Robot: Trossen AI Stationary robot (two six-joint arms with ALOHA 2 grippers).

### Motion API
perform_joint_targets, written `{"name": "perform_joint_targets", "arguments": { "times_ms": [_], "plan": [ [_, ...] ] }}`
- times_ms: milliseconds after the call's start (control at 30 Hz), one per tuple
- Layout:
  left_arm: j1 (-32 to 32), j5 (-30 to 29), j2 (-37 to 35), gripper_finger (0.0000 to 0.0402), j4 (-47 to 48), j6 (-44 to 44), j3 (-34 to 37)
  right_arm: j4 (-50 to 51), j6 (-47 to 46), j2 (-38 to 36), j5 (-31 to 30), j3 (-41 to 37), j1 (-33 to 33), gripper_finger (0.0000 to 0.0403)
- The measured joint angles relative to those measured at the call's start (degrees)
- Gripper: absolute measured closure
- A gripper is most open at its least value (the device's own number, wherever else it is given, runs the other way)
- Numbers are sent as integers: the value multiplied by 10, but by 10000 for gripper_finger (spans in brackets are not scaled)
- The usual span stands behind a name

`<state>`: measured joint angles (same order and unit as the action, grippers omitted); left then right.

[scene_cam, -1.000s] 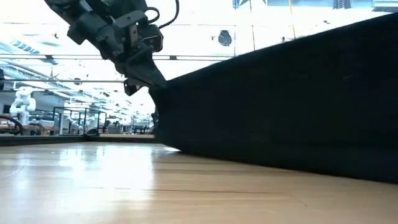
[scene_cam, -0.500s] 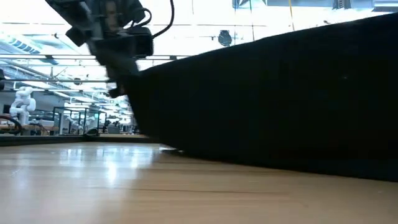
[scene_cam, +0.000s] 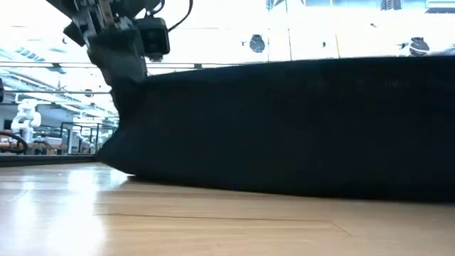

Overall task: Roll napkin
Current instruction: Fold the black napkin

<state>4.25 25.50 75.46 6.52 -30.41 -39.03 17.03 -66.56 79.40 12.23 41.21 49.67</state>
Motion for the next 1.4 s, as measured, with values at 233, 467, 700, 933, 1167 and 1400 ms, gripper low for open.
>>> {"name": "perform_joint_targets", "arguments": {
  "times_ms": [233, 467, 700, 933, 1167, 1400],
  "plan": [
    [-49, 27, 72, 395, -2, 54, 0, 3, -9, 0, -4, 0, -1, 402],
    [-79, 37, 119, 395, -2, 68, 0, -39, -19, 0, -4, 1, -2, 402],
    [-106, 100, 121, 395, 0, 47, 0, -123, -67, 0, -1, 2, -2, 402],
    [-131, 235, 109, 395, -17, -13, 0, -222, -79, 0, 17, 3, 0, 403],
    [-154, 163, 157, 395, -70, 51, -1, -186, -60, 0, 11, 3, -1, 403],
    [-158, 171, 194, 395, -102, 48, -1, -185, -62, 0, 12, 3, -1, 403]
  ]
}}
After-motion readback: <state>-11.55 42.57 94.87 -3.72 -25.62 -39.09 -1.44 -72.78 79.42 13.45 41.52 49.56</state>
